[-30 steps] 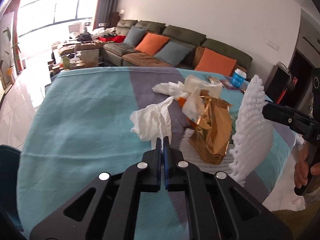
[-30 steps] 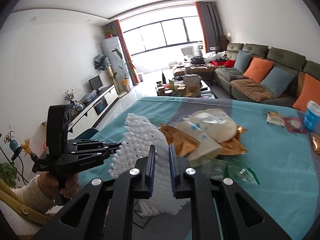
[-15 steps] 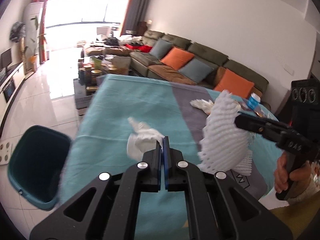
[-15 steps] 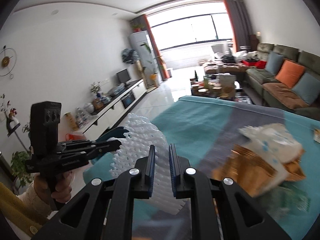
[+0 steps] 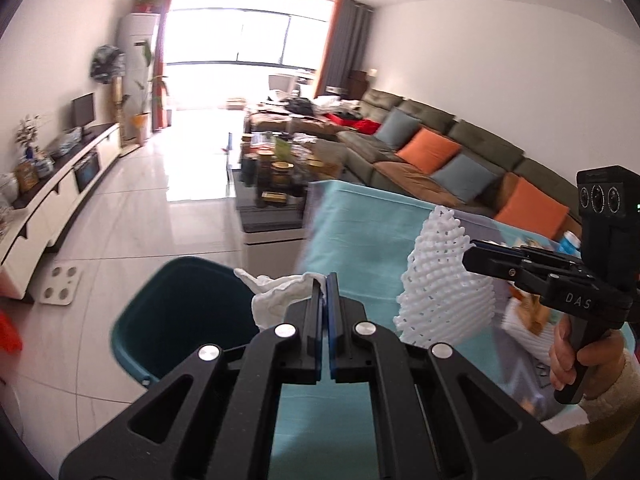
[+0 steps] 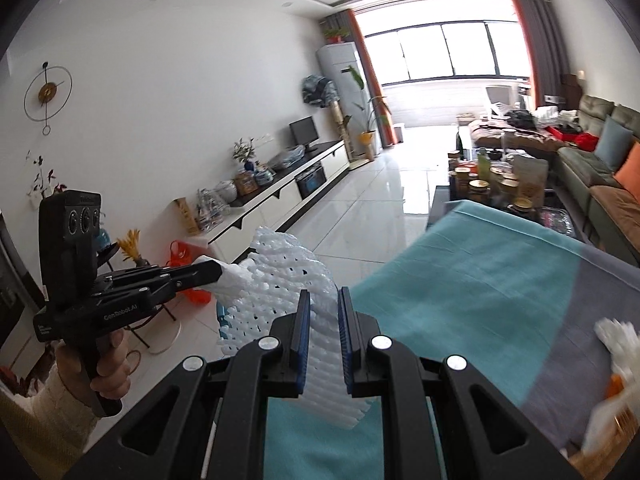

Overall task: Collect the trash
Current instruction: 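Carry the foam net and tissue with both grippers over the teal bin, then open both grippers to drop the foam net and tissue into the bin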

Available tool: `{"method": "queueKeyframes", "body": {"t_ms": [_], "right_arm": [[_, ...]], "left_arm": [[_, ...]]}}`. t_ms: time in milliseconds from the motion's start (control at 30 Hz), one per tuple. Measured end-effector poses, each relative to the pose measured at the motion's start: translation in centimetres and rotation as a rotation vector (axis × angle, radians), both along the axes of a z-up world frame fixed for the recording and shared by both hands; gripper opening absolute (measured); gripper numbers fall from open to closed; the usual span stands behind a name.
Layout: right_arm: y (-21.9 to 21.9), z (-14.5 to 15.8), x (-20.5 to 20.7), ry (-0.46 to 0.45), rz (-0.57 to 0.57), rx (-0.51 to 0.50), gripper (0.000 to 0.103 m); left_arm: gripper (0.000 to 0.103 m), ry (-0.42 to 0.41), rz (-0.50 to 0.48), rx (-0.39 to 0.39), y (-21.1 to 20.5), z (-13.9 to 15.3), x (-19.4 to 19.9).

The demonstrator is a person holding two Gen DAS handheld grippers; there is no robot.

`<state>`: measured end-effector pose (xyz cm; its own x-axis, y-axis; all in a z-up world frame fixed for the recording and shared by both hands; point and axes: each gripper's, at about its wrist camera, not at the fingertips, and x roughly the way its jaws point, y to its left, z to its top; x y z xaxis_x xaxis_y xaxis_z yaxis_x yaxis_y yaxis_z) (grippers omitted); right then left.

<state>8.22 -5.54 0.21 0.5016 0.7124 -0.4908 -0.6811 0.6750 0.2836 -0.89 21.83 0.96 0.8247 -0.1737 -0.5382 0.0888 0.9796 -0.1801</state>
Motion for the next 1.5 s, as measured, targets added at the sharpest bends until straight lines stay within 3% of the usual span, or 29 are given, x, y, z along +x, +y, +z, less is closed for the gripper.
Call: {"method": "queueKeyframes", "body": {"t_ms": [367,767,1333,1500], "right_arm": [[7.2,-1.1,4.4,0.04,0.065,-0.058,0.013],[15.3,-3.9,8.0,0.15,0.08,-0.121,0.013],[21.1,-8.5,11.1,0.265,0.065,-0.244,0.019],[21.5,-9.3,11.4,0.29,0.056,-0.269,0.028]], "left_arm": [[0.002,0.059,0.117,-0.036,7.0,-2.2,1.8],[0.002,0.127,0.186,-0.04,9.8,-5.6,3.9],[0.003,0.212,0.235,-0.066,10.9,-9.7,6.1],[0.006,0.23,0.24,-0.072,11.3,-10.2,6.5]]}}
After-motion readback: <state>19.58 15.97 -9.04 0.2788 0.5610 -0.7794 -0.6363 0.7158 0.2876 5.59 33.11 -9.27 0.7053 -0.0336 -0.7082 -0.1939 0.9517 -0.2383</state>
